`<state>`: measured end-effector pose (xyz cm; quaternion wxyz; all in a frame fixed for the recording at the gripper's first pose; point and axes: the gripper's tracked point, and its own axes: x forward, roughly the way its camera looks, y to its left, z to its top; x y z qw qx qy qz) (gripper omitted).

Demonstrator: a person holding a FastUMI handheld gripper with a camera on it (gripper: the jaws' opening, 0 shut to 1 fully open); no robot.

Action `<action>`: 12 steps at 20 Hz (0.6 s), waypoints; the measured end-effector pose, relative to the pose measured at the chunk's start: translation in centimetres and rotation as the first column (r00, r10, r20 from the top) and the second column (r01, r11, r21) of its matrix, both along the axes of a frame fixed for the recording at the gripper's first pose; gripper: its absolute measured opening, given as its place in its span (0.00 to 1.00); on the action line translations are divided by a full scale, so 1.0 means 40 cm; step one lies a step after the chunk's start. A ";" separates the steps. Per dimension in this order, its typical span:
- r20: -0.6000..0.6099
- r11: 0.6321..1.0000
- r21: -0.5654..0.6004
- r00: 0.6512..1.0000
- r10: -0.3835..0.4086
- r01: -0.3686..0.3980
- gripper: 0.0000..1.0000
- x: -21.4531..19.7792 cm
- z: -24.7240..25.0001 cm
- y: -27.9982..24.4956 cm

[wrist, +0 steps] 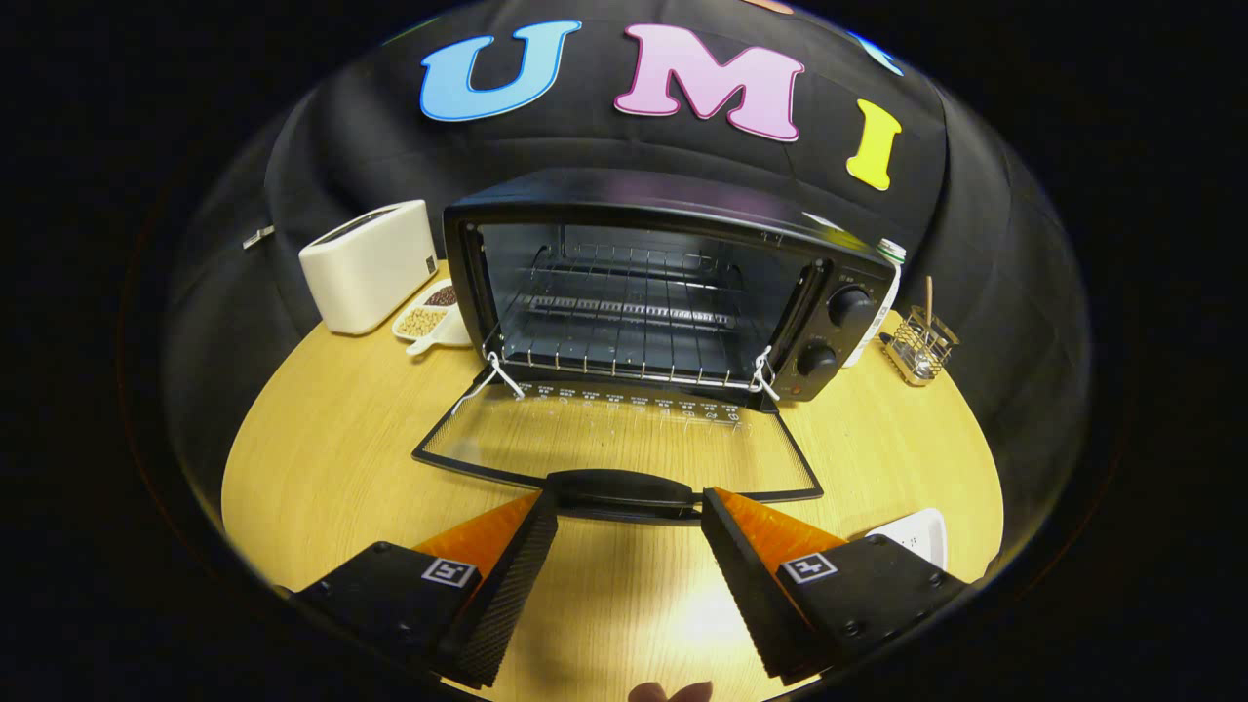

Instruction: Open the toaster oven, put the food inside, and close the toaster oven door.

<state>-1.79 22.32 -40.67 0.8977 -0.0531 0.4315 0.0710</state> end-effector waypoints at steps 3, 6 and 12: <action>-0.018 1.000 0.016 1.000 0.004 -0.004 0.98 -0.015 -0.003 0.000; -0.035 0.999 0.050 0.999 0.013 -0.011 0.98 -0.025 0.006 0.000; -0.056 0.975 0.202 0.993 0.105 -0.092 0.98 -0.075 0.104 -0.026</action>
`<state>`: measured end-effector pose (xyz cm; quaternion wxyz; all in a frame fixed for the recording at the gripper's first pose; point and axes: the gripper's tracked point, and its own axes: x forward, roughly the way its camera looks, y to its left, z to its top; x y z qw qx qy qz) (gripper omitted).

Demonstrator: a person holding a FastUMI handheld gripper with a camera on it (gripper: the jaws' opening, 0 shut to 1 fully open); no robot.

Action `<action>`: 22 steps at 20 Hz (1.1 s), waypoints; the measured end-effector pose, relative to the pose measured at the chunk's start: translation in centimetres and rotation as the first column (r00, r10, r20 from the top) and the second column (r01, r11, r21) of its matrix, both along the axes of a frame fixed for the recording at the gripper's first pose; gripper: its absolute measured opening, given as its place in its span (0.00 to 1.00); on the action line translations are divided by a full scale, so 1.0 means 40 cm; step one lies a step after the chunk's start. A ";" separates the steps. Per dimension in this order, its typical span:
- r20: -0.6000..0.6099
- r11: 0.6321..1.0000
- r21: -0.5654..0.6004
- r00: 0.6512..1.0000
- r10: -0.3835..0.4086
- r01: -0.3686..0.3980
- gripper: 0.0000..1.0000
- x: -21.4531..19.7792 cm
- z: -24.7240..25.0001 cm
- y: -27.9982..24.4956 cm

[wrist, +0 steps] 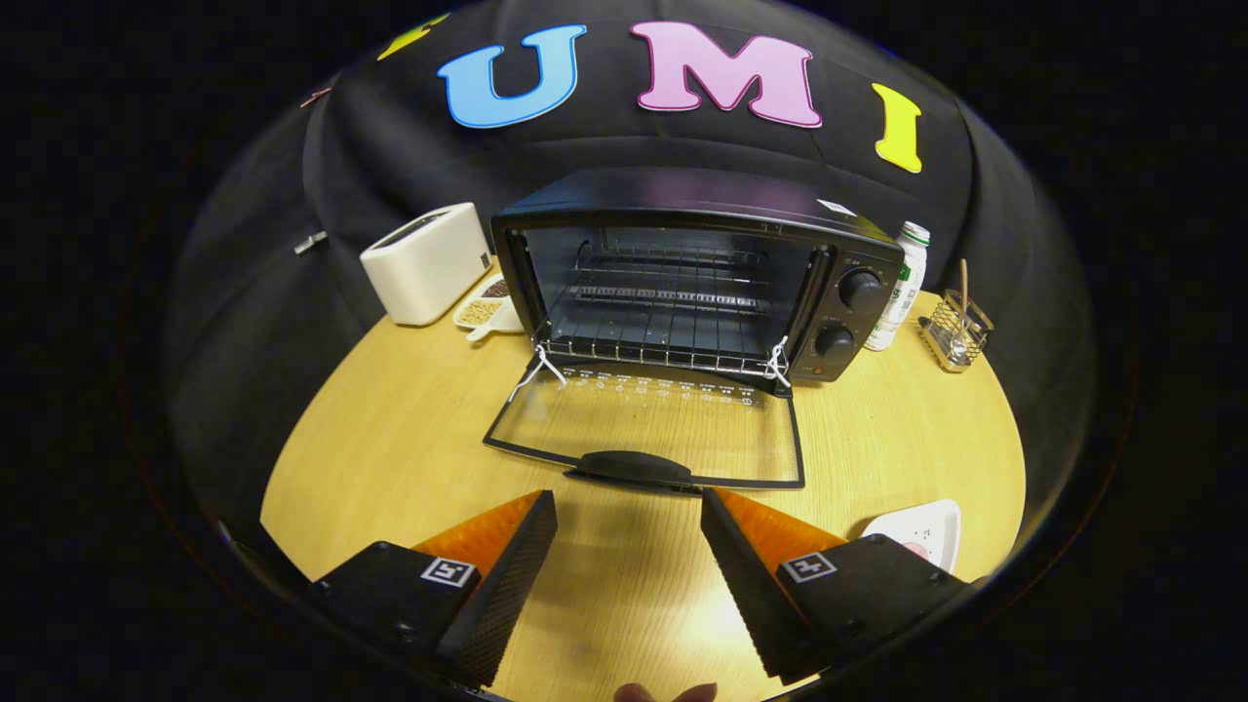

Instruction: Open the toaster oven, put the food inside, and close the toaster oven door.

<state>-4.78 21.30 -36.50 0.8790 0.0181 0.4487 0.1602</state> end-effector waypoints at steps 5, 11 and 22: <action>-0.101 0.991 0.124 0.994 -0.033 0.046 0.99 -0.014 0.061 -0.121; -0.196 0.999 0.024 0.980 -0.039 0.044 0.99 -0.009 0.051 -0.413; -0.506 0.988 -0.156 0.860 -0.066 -0.016 0.99 -0.069 -0.146 -0.774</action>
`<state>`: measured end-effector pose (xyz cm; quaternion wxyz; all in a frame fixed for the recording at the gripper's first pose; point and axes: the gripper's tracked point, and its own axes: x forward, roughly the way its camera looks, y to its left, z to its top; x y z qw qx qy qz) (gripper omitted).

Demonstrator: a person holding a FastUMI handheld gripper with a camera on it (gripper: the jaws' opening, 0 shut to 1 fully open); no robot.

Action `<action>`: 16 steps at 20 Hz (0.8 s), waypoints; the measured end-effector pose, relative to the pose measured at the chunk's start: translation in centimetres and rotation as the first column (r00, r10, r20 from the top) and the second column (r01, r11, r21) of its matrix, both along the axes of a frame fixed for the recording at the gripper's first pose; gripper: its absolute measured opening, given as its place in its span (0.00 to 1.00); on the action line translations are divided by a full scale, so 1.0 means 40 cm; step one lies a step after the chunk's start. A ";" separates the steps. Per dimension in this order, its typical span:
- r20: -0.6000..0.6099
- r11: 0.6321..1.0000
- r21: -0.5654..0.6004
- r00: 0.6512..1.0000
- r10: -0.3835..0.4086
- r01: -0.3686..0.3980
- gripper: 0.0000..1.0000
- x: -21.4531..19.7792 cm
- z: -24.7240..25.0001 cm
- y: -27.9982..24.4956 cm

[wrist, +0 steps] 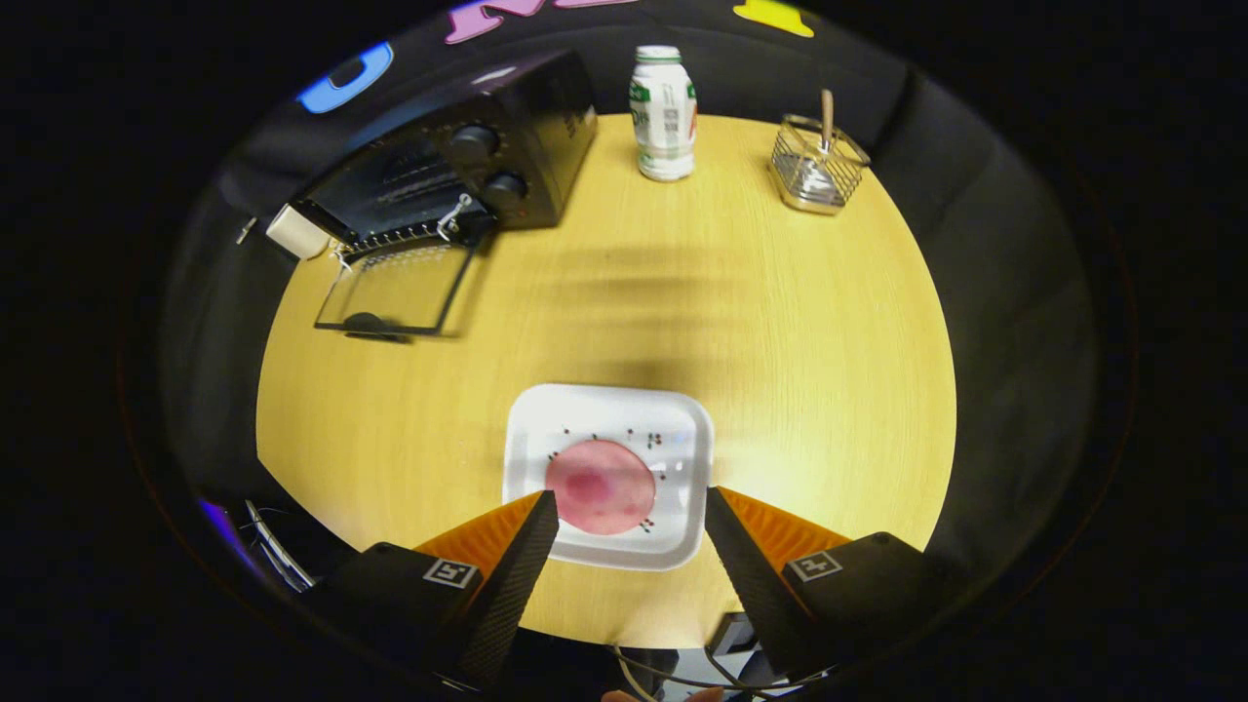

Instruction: Open the toaster oven, put the food inside, and close the toaster oven door.

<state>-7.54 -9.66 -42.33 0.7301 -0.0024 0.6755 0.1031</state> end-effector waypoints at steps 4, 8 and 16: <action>-0.085 1.000 -0.022 0.996 -0.013 0.011 0.98 0.000 -0.075 -0.053; -0.122 0.999 -0.034 0.993 -0.008 0.004 0.92 0.012 -0.133 -0.066; -0.176 0.999 0.046 0.984 -0.001 0.009 0.11 -0.008 -0.175 -0.074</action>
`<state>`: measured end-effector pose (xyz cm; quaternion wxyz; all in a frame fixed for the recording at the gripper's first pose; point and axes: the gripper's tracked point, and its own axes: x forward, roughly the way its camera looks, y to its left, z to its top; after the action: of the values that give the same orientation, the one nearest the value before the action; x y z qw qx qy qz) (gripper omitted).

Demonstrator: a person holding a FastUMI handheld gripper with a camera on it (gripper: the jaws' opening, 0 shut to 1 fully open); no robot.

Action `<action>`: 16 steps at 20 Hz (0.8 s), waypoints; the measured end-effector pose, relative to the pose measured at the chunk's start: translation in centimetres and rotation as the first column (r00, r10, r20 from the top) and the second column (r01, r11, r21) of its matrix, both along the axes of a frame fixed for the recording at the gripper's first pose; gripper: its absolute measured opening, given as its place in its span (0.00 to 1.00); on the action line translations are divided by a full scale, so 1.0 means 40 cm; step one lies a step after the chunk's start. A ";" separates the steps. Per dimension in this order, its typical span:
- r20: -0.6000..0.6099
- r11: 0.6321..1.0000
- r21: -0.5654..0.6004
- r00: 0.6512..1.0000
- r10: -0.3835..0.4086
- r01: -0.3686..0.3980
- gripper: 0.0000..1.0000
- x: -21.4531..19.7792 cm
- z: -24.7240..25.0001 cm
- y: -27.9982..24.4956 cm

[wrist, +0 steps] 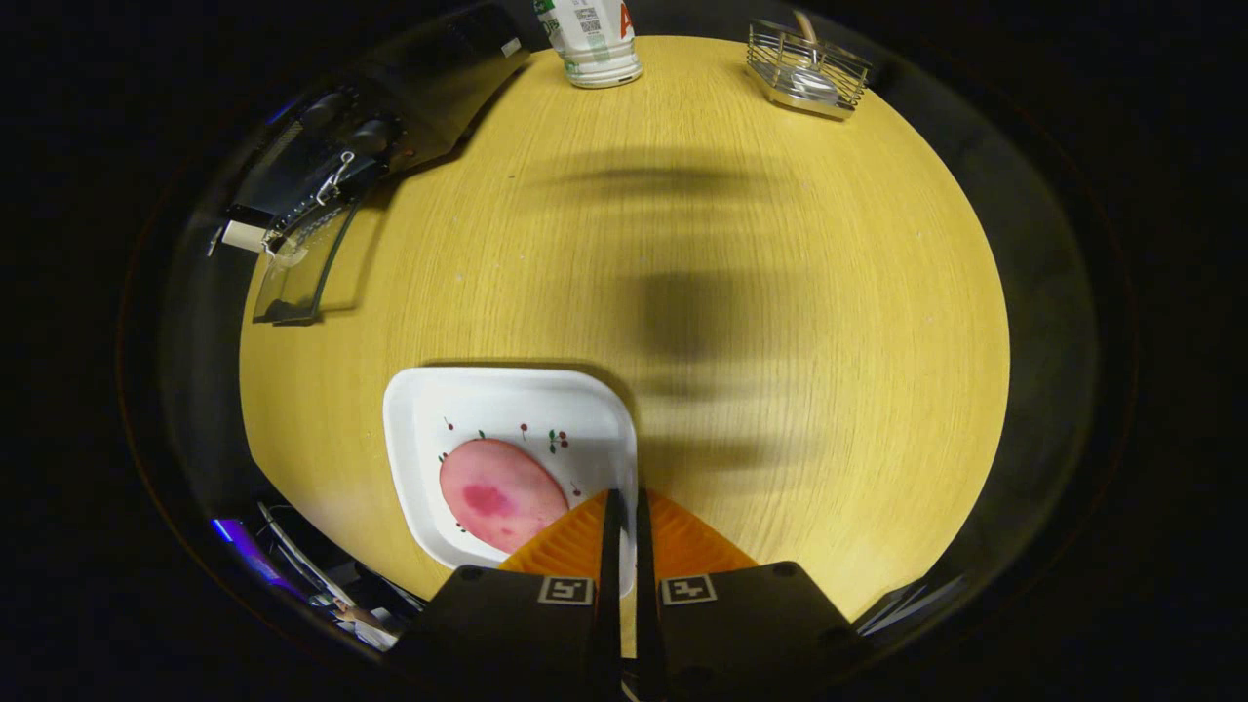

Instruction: Open the toaster oven, put the food inside, and close the toaster oven door.

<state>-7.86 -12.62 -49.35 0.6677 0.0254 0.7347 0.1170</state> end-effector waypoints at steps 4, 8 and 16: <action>-0.012 0.990 0.086 0.994 -0.107 0.108 0.05 -0.002 0.003 -0.002; -0.028 0.956 0.195 0.976 -0.217 0.218 0.05 -0.004 0.022 0.006; -0.074 0.867 0.334 0.927 -0.367 0.369 0.05 -0.048 0.109 0.081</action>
<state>-9.80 -9.40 -44.99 0.6600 0.2811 0.6874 0.1135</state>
